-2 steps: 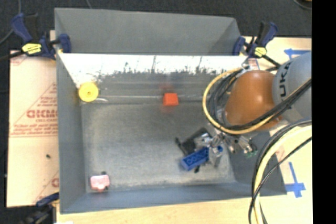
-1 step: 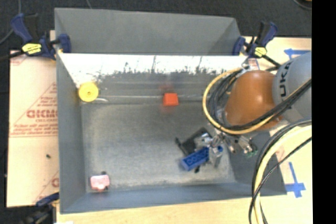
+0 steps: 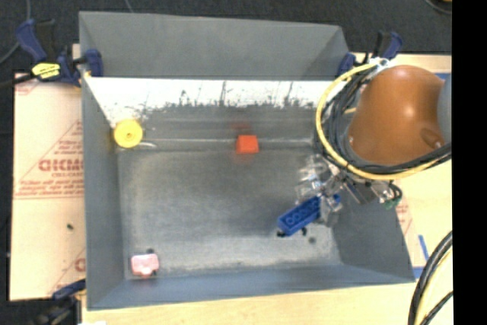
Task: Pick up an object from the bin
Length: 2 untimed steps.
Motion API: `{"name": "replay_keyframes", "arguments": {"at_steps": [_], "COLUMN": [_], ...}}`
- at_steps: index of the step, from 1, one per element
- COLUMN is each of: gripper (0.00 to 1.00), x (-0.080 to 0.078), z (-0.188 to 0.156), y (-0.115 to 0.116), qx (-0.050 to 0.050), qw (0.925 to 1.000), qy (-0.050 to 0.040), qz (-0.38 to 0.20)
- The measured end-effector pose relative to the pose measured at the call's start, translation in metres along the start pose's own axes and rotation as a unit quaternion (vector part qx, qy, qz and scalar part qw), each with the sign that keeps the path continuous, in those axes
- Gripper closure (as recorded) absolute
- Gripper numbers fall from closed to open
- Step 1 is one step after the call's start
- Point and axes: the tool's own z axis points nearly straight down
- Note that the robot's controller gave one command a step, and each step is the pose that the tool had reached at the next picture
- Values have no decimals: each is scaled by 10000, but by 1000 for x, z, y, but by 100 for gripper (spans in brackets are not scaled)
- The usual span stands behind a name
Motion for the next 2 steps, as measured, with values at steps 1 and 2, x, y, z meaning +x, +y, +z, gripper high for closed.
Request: {"name": "replay_keyframes", "arguments": {"at_steps": [1,2], "gripper": [100,100], "x": [0,4], "z": [0,-96], "y": [0,1], "qx": [2,-5], "qw": [10000,9999], "qy": [1,6], "qz": [-4,-108]}}
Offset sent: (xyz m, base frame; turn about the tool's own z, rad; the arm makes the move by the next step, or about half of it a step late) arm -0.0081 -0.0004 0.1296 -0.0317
